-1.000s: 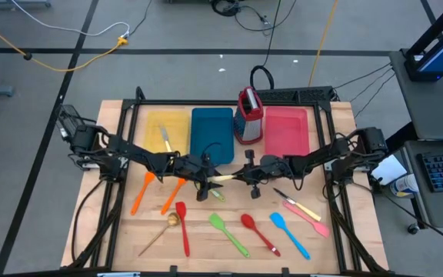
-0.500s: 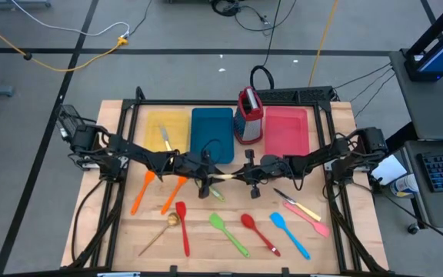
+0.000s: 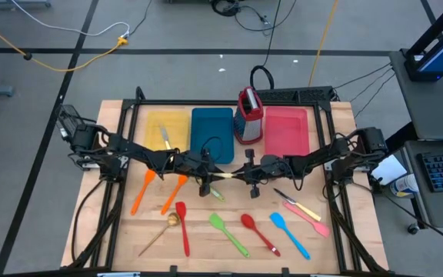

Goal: Pick & Place Kitchen Items
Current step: Put the left yellow table knife into the yellow bin

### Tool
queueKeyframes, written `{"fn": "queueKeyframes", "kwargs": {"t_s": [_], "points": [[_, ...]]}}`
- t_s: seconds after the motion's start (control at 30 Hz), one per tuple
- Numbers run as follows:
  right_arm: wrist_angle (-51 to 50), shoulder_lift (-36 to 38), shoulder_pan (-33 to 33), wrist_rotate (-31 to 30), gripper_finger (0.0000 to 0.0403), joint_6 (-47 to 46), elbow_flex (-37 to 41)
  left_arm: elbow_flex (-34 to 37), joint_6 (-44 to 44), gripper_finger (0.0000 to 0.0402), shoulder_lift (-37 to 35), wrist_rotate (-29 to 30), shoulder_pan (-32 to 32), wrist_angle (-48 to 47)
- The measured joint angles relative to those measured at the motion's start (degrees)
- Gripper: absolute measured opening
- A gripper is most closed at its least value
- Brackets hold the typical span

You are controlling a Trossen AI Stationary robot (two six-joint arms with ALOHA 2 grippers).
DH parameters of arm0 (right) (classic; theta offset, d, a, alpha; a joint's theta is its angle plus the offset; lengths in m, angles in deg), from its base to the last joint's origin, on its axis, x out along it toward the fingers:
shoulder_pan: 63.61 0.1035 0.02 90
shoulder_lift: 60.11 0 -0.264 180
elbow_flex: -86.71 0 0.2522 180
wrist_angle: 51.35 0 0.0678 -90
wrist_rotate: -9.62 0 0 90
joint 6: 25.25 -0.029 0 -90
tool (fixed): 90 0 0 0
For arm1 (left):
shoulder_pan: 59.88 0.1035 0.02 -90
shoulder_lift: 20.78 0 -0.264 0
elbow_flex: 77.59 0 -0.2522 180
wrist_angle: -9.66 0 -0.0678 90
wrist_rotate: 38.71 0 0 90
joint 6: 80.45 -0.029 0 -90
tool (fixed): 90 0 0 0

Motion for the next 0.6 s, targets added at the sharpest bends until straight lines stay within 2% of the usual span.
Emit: {"fn": "queueKeyframes", "kwargs": {"t_s": [0.17,0.47,0.6], "points": [[0.2,0.0,0.0,0.0,0.0045,0.8,0.0,0.0,0.1,0.0080,0.0,1.2,0.0,0.0],[0.9,0.0,0.0,0.2,0.0082,1.4,0.0,0.0,-0.1,0.0079,0.1,1.9,0.0,-0.4],[3.9,0.0,0.0,0.1,0.0099,2.3,0.0,0.0,0.0,0.0079,0.1,5.0,0.0,-0.6]]}}
